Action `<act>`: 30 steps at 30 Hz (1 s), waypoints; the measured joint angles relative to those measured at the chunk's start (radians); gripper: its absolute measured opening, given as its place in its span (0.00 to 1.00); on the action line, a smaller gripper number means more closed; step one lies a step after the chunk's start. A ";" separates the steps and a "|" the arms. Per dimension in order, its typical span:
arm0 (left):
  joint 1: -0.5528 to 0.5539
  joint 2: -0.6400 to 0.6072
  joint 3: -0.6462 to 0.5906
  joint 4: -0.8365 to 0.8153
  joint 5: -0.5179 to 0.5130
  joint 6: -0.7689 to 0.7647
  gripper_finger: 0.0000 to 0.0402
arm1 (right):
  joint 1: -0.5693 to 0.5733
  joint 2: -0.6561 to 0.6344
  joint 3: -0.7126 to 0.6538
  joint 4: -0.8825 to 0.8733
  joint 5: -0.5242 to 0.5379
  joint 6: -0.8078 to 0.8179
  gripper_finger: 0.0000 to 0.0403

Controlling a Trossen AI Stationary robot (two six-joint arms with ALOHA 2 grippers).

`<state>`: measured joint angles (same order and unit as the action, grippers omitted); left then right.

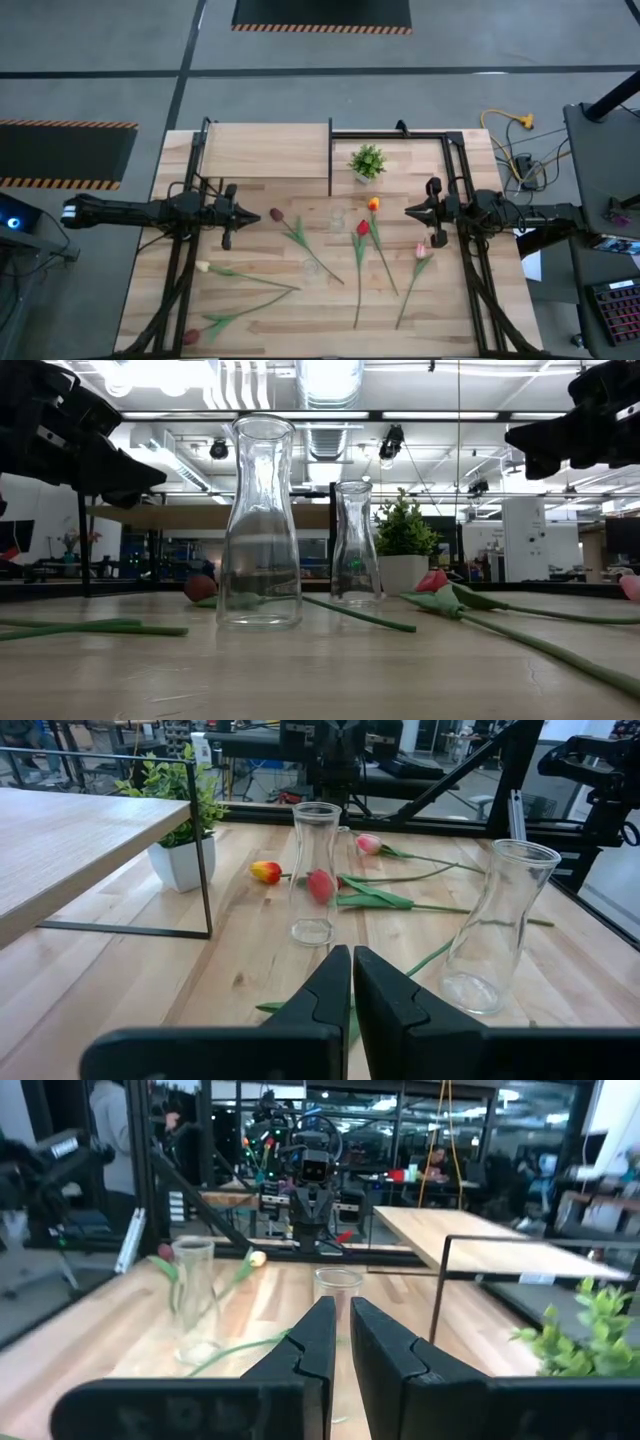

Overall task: Pick and place flowers into a vace then onto a shelf
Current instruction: Put the pink tulip into the top transparent flower vase

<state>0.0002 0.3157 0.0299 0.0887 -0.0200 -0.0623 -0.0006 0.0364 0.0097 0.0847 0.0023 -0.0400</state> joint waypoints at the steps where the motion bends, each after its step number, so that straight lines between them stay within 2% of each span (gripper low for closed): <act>1: 0.000 0.000 0.000 0.000 0.000 0.000 0.00 | 0.000 0.000 0.000 0.000 0.000 -0.010 0.07; 22: 0.000 0.000 0.000 -0.002 -0.005 0.008 0.00 | 0.000 -0.002 0.000 0.005 0.000 -0.035 0.07; 30: 0.000 0.000 0.000 -0.002 -0.004 0.008 0.00 | 0.000 -0.001 0.000 0.008 0.000 0.018 0.07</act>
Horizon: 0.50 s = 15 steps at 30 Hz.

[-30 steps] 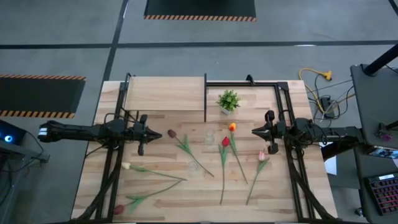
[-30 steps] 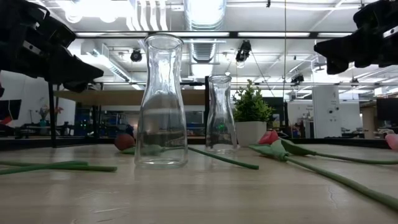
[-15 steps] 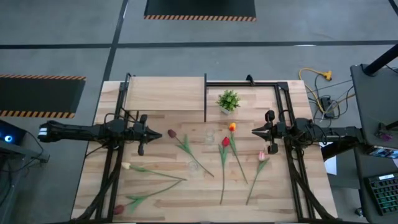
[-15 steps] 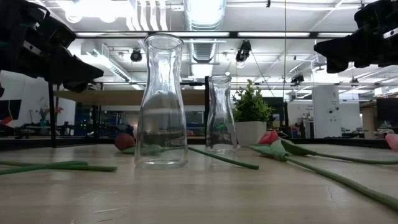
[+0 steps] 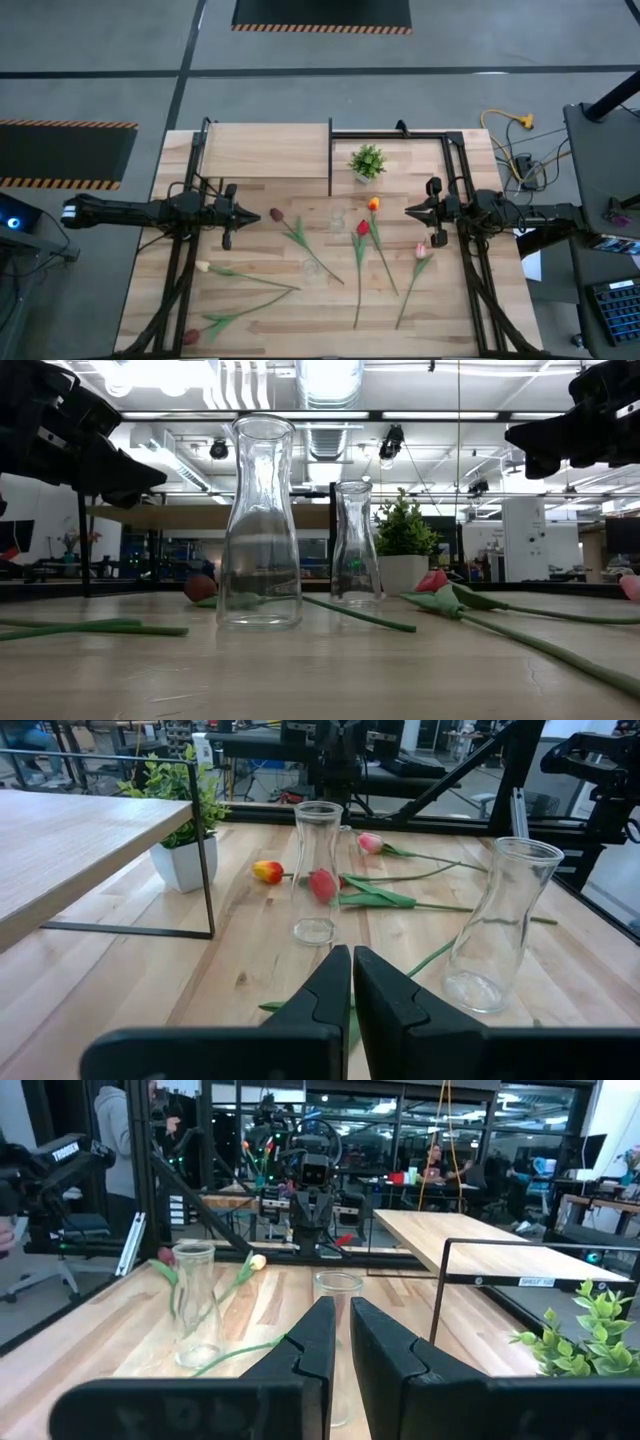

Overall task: Pick and place flowers into a vace then onto a shelf
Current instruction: Put the pink tulip into the top transparent flower vase

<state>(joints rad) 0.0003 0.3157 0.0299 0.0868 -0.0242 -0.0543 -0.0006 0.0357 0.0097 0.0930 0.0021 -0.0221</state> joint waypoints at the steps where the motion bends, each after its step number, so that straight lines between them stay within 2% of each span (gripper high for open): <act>1: 0.000 0.000 0.000 0.000 0.000 0.000 0.00 | 0.000 0.000 0.000 0.002 0.000 -0.002 0.07; 4: 0.000 0.000 0.000 0.000 0.000 0.000 0.00 | 0.000 0.001 -0.001 0.047 0.000 0.012 0.07; 6: 0.000 0.000 0.000 0.000 0.000 0.000 0.00 | 0.000 0.003 -0.001 0.160 -0.013 0.019 0.07; 9: 0.000 0.000 0.000 0.000 -0.003 0.000 0.00 | 0.001 0.023 0.000 0.361 -0.136 -0.012 0.08; 11: 0.000 0.000 0.000 0.000 -0.004 0.000 0.00 | 0.001 0.044 0.000 0.429 -0.188 -0.019 0.11; 15: 0.000 0.000 0.000 0.000 -0.004 0.000 0.00 | 0.000 0.100 0.002 0.431 -0.139 0.022 0.21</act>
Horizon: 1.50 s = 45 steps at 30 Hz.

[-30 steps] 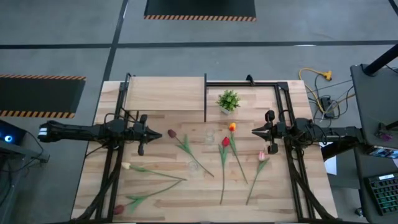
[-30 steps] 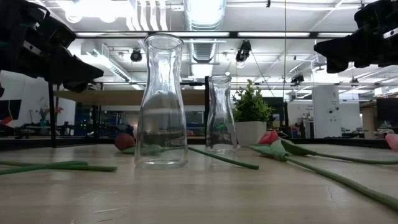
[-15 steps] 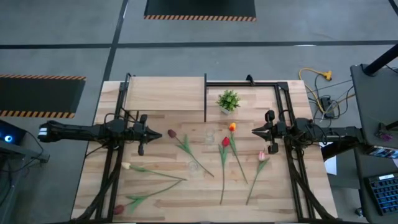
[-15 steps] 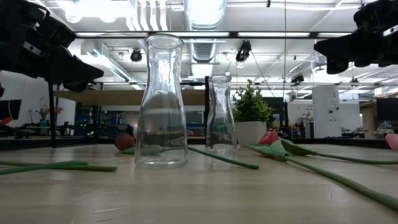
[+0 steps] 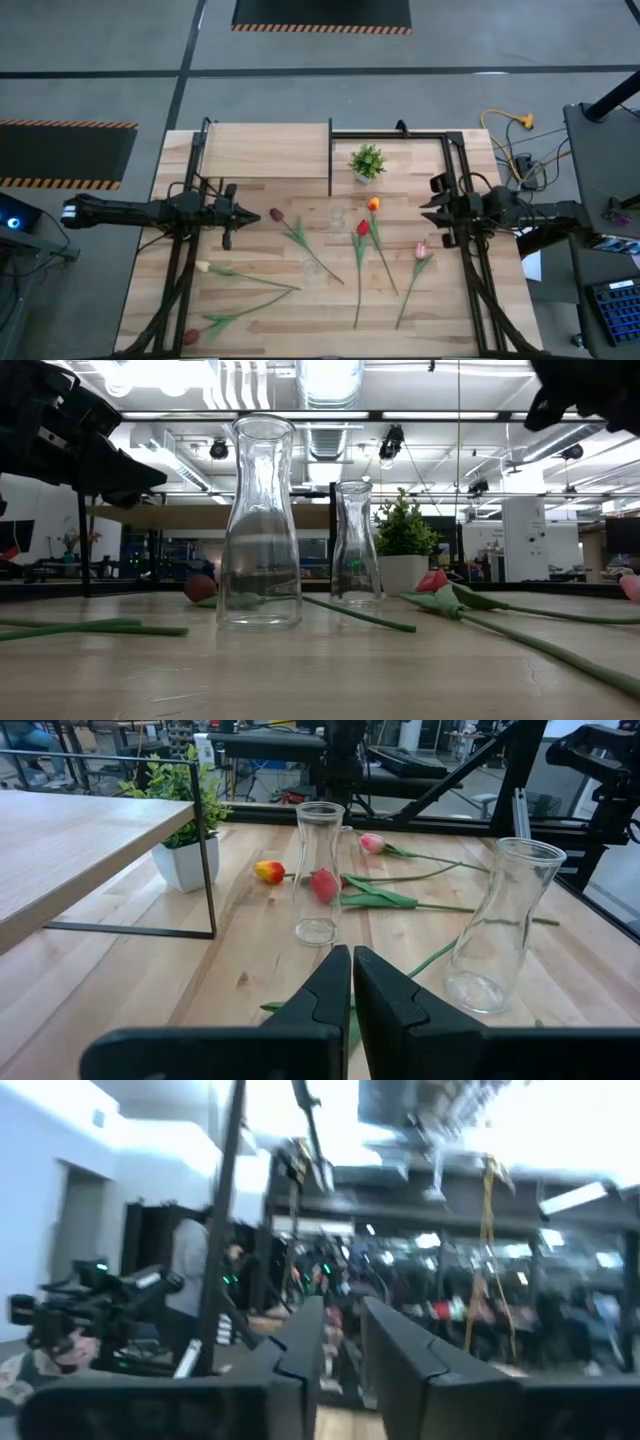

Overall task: Pick and place flowers into a vace then onto a shelf
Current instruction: Put the pink tulip into the top transparent flower vase

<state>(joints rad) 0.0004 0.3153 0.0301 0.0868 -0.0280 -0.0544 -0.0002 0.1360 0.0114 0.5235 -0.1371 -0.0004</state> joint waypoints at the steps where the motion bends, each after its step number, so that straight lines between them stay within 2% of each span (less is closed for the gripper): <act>1: 0.000 0.000 0.000 0.000 0.000 0.000 0.00 | 0.000 0.018 0.004 0.001 0.006 0.008 0.24; 7: 0.000 0.000 0.000 0.000 0.000 0.000 0.00 | 0.000 0.139 0.076 0.002 0.006 0.081 0.42; 12: 0.000 -0.001 0.000 0.003 0.000 0.000 0.00 | 0.000 0.253 0.171 -0.073 0.006 0.176 0.51; 21: 0.000 -0.001 0.000 0.007 -0.001 0.000 0.00 | 0.039 0.443 0.377 -0.421 0.027 0.477 0.50; 27: 0.000 -0.001 0.000 0.009 -0.002 0.000 0.00 | 0.132 0.567 0.510 -0.673 0.195 0.651 0.50; 32: 0.000 0.000 0.000 0.016 -0.001 0.000 0.00 | 0.218 0.655 0.604 -0.829 0.275 0.833 0.50; 42: 0.000 -0.001 0.000 0.029 -0.001 0.000 0.00 | 0.307 0.818 0.706 -1.132 0.275 1.108 0.50; 45: 0.000 -0.002 0.000 0.029 -0.001 0.000 0.00 | 0.330 0.863 0.706 -1.172 0.228 1.193 0.50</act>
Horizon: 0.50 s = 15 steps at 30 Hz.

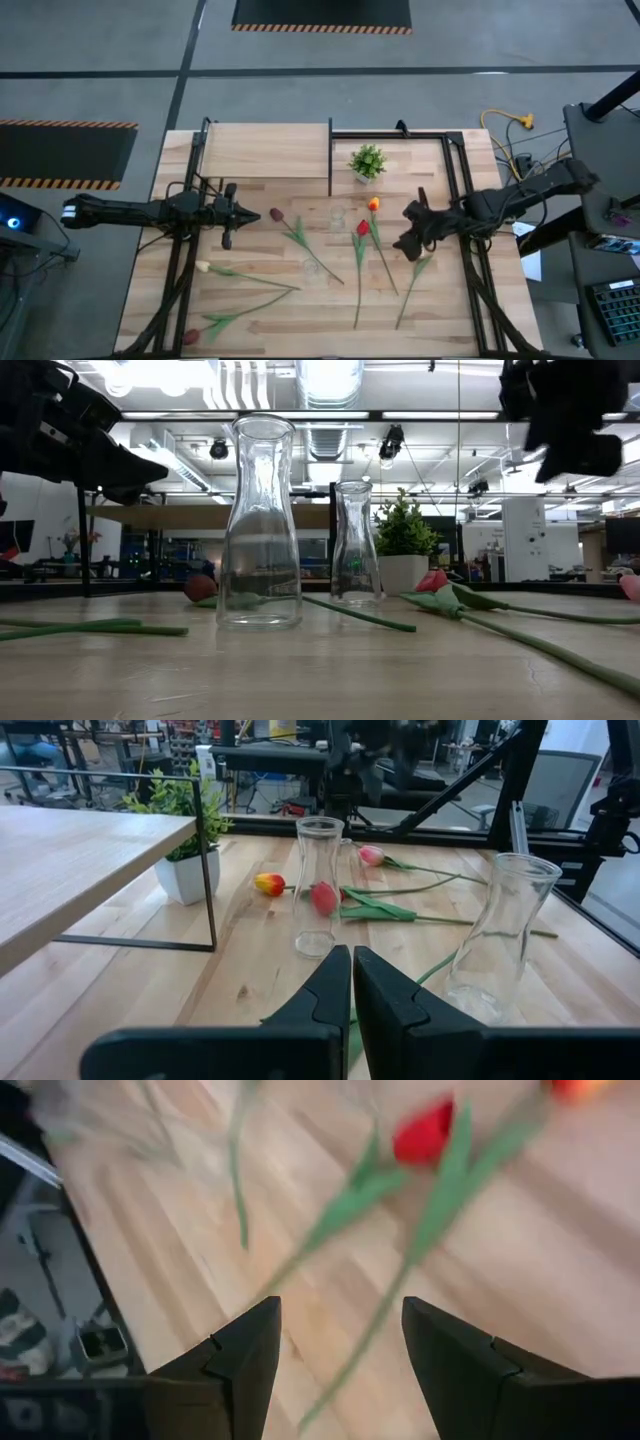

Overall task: Pick and place flowers into a vace then onto a shelf
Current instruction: Put the pink tulip into the top transparent flower vase

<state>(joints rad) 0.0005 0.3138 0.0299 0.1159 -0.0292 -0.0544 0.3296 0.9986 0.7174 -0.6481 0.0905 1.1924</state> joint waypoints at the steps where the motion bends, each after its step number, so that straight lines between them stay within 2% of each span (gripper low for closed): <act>1: 0.000 0.000 0.000 0.000 0.000 0.000 0.00 | 0.008 0.017 0.000 -0.008 -0.021 0.025 0.50; 15: 0.000 0.000 0.000 0.000 0.000 0.000 0.00 | 0.171 0.222 -0.002 -0.045 -0.228 0.306 0.48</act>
<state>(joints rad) 0.0002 0.3138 0.0299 0.1162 -0.0292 -0.0544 0.5010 1.2203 0.7158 -0.6932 -0.1371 1.4989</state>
